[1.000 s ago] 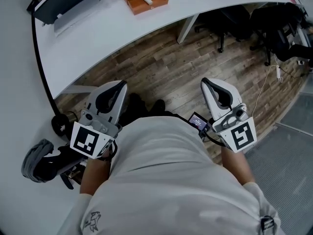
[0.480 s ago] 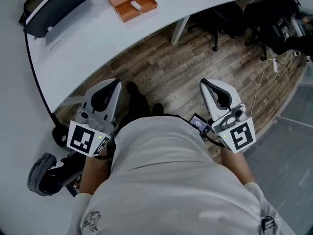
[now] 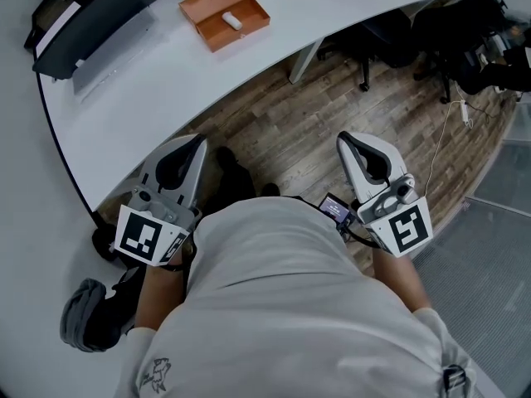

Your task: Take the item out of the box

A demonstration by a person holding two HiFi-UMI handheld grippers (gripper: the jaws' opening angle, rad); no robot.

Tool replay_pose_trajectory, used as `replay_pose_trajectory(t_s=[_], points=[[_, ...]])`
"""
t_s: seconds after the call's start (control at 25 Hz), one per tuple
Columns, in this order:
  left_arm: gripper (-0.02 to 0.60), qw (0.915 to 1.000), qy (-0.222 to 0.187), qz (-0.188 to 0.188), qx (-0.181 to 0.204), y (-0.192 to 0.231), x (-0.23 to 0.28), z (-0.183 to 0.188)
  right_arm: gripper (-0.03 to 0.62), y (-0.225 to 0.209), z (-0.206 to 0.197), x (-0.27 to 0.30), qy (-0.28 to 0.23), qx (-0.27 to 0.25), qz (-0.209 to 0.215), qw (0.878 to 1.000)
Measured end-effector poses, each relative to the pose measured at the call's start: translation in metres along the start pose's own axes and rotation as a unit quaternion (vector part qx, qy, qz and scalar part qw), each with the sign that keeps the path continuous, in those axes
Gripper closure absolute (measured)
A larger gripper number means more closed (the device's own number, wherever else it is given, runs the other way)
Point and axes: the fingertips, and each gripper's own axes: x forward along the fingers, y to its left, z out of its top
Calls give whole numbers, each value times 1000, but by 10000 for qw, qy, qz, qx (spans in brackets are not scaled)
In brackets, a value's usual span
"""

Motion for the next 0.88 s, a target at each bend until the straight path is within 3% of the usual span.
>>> replay_pose_trajectory(t_s=[0.6,0.88], points=[[584,9998,-93,-75,-164,159,-5,11,591,5,37,185,5,-183,160,9997],[584,9998,-100,-129,-139,211,-11,13,591,8,48,240,-103,-336,129,9993]])
